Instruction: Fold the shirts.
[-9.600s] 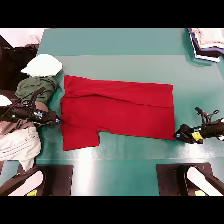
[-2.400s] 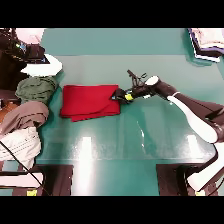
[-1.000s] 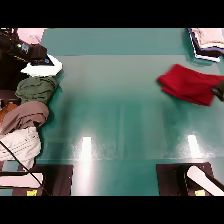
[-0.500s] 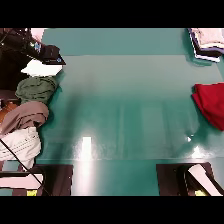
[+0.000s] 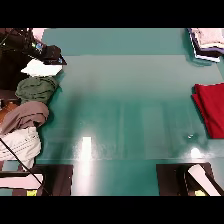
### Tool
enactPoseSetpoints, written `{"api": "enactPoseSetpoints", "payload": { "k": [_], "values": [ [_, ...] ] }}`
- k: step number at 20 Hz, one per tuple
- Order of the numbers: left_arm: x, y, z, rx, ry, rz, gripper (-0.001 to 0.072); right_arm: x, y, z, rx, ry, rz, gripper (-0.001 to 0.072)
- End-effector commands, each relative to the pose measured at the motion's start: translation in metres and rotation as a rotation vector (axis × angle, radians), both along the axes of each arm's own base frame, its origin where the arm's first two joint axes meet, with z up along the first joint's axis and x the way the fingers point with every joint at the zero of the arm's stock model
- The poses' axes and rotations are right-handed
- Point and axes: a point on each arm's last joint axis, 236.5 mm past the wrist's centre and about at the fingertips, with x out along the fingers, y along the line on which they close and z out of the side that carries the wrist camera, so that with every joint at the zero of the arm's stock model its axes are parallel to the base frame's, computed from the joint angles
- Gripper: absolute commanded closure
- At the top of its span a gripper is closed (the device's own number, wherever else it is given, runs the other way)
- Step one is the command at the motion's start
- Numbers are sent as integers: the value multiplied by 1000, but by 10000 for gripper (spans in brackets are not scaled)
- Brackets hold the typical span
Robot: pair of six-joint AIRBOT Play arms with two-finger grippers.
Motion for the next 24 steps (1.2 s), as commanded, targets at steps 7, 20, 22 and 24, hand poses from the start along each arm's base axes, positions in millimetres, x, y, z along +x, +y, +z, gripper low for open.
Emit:
{"api": "enactPoseSetpoints", "payload": {
  "k": [7, 20, 22, 24],
  "values": [
    [0, 0, 1, -2, -3, 1, 684, 147, 300, 95, 214, -349, 838, 285],
    [0, 0, 1, -3, -3, 1, 684, 92, 438, 59, 358, -154, 1222, 694],
    [0, 0, 1, -3, -3, 1, 683, 92, 437, 61, 357, -161, 1219, 694],
    [0, 0, 1, -3, -3, 1, 684, 91, 437, 64, 354, -170, 1221, 694]
  ]
}}
